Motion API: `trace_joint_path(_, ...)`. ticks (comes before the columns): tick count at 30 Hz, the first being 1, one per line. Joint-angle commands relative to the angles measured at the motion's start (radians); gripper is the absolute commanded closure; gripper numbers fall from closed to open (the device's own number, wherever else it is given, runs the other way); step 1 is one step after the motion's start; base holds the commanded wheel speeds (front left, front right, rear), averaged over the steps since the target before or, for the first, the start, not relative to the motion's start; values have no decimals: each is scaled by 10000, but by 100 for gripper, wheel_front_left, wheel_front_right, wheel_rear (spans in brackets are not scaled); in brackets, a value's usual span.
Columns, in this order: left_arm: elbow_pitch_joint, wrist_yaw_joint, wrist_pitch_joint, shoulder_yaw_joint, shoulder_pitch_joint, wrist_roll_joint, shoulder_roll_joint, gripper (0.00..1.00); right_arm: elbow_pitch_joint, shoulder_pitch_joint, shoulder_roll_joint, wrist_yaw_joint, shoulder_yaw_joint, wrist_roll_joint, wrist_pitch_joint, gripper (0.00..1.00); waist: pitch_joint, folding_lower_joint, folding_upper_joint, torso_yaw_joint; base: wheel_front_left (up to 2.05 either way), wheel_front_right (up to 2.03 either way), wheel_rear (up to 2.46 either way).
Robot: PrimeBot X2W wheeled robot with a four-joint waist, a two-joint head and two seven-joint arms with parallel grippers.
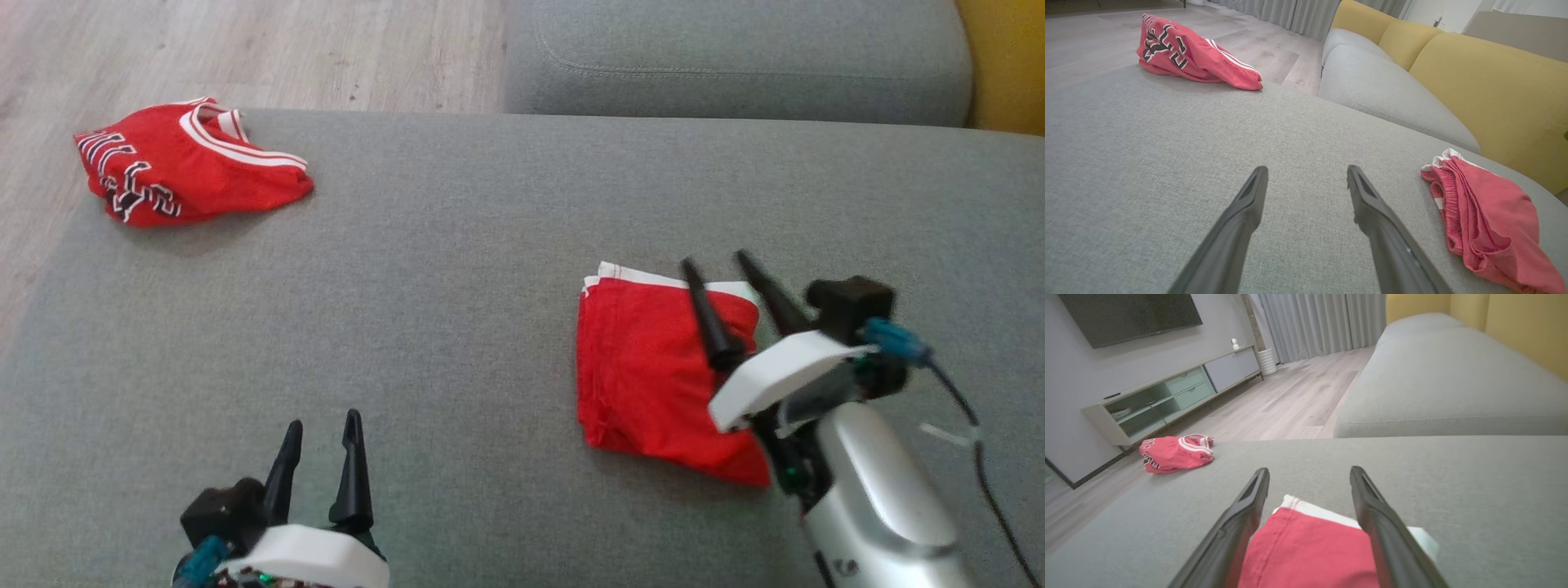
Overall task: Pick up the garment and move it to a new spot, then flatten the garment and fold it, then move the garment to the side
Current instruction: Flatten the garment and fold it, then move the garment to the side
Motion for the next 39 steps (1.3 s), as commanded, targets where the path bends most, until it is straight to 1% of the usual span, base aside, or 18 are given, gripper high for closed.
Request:
trace_joint_path(1,-204,-50,-114,340,-402,141,56,0,-544,-34,102,65,-184,-363,-183,0,-13,0,0,-42,0,0,0)
trace_joint_path(11,-153,-94,-129,683,-463,431,-17,0,-1706,1106,102,65,-1605,-1552,-328,0,-155,0,0,-249,0,0,0)
trace_joint_path(16,-164,-104,-132,916,-263,554,-90,0,-2104,1903,102,65,-2041,-2000,-540,0,-364,0,0,-305,0,0,0)
trace_joint_path(19,-174,-136,-133,1083,-101,625,-152,0,-2370,2390,102,65,-2248,-2050,-686,0,-477,0,0,-341,0,0,0)
trace_joint_path(25,-148,-213,-134,1365,271,847,-293,0,-2758,3045,102,65,-2303,-2009,-785,0,-668,0,0,-465,0,0,0)
trace_joint_path(29,-45,-292,-134,1390,412,933,-351,0,-2909,3302,103,65,-2429,-1970,-797,0,-763,0,0,-492,0,0,0)
trace_joint_path(39,131,-303,-122,1342,440,1053,-271,0,-2717,3558,103,65,-2381,-1808,-845,0,-864,0,0,-574,0,0,0)
